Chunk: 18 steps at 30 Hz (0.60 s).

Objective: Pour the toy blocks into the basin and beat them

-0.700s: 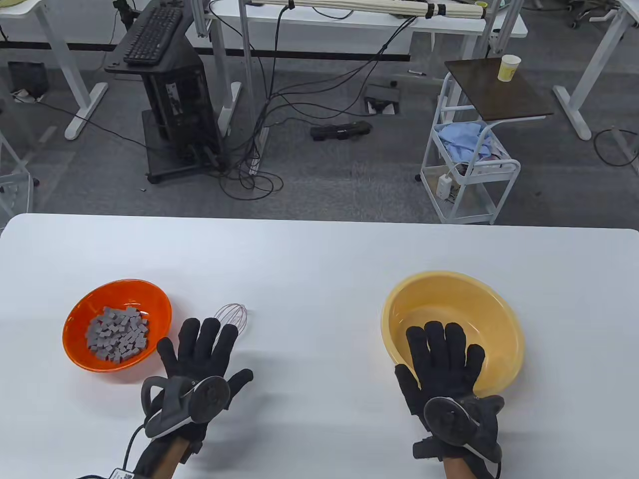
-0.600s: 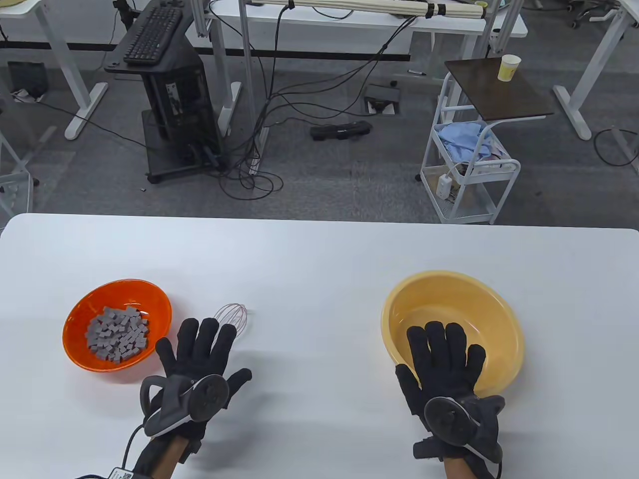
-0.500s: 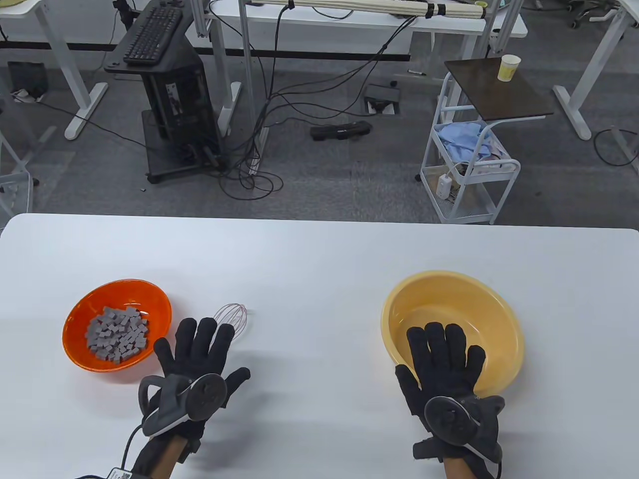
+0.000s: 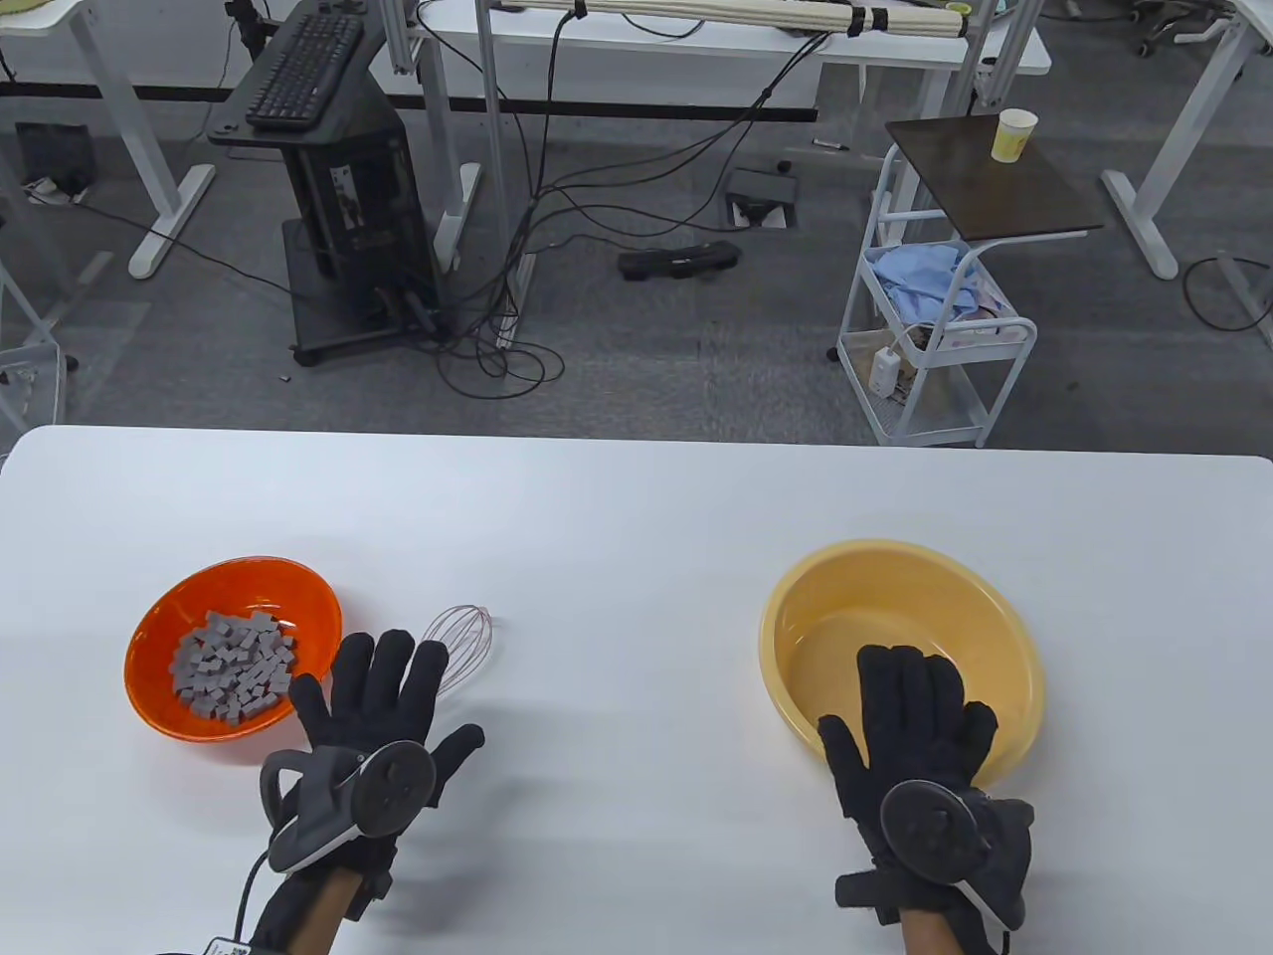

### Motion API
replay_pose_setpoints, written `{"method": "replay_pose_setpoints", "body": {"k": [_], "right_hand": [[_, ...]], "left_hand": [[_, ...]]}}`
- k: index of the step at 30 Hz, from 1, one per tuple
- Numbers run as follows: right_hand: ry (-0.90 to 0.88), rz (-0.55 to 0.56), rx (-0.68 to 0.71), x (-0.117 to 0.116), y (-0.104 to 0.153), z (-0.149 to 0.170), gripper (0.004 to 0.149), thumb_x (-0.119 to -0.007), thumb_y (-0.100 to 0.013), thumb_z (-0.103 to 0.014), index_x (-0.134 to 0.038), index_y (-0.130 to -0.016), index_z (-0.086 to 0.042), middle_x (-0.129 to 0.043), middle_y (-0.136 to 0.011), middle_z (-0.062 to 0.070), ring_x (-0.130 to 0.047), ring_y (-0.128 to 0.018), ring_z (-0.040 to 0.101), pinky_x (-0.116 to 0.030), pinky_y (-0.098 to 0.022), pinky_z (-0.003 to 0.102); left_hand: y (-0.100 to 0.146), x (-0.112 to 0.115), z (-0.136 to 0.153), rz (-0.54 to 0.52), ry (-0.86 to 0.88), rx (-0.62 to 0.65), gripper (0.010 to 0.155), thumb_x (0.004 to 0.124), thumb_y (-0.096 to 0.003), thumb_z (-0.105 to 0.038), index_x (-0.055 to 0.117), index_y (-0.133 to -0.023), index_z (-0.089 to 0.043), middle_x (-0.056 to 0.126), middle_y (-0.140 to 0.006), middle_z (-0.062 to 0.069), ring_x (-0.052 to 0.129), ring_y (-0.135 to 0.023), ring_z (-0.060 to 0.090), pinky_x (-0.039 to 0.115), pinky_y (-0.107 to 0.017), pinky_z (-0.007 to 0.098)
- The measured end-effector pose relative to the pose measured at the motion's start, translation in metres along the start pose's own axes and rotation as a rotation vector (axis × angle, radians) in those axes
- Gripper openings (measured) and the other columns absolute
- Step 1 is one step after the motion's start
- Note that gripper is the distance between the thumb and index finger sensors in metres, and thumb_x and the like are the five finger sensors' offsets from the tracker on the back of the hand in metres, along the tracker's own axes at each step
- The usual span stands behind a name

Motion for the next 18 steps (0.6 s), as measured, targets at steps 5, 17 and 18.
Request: {"method": "replay_pose_setpoints", "body": {"k": [5,17,18], "right_hand": [[0.024,0.008,-0.272,0.008,0.005,0.045,0.077,-0.062,-0.072,-0.044,-0.022,-0.117,0.004,-0.025,-0.119,0.039,-0.023,-0.101,0.069,-0.022,-0.065,0.086],[-0.202,-0.100,-0.743,-0.018,0.024,0.106,0.079,-0.062,-0.074,-0.030,-0.014,-0.106,0.022,-0.068,-0.090,0.034,-0.083,-0.059,0.045,-0.072,-0.052,0.062],[-0.227,-0.082,-0.761,-0.018,0.026,0.107,0.077,-0.063,-0.073,-0.028,-0.015,-0.106,0.023,-0.075,-0.082,0.031,-0.087,-0.050,0.038,-0.077,-0.045,0.056]], "left_hand": [[0.000,0.000,0.000,0.007,-0.003,-0.001,0.080,0.051,-0.0661,-0.061,0.026,-0.123,-0.010,0.021,-0.128,0.033,0.022,-0.113,0.065,0.024,-0.064,0.091],[0.001,0.001,-0.001,0.017,-0.010,0.005,0.079,0.051,-0.0662,-0.060,0.027,-0.123,-0.010,0.026,-0.127,0.033,0.022,-0.113,0.065,0.024,-0.063,0.091],[0.001,0.001,-0.001,0.016,-0.012,0.005,0.080,0.051,-0.0662,-0.060,0.027,-0.123,-0.010,0.026,-0.127,0.033,0.022,-0.113,0.066,0.024,-0.063,0.091]]}}
Point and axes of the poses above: the tracker on the back of each hand, its own z axis roughly to the little-finger side, its own y axis roughly from the fingertips to the wrist, x = y × z, the point moved 3 cm from there along -y, roughly from the wrist to the fingertips
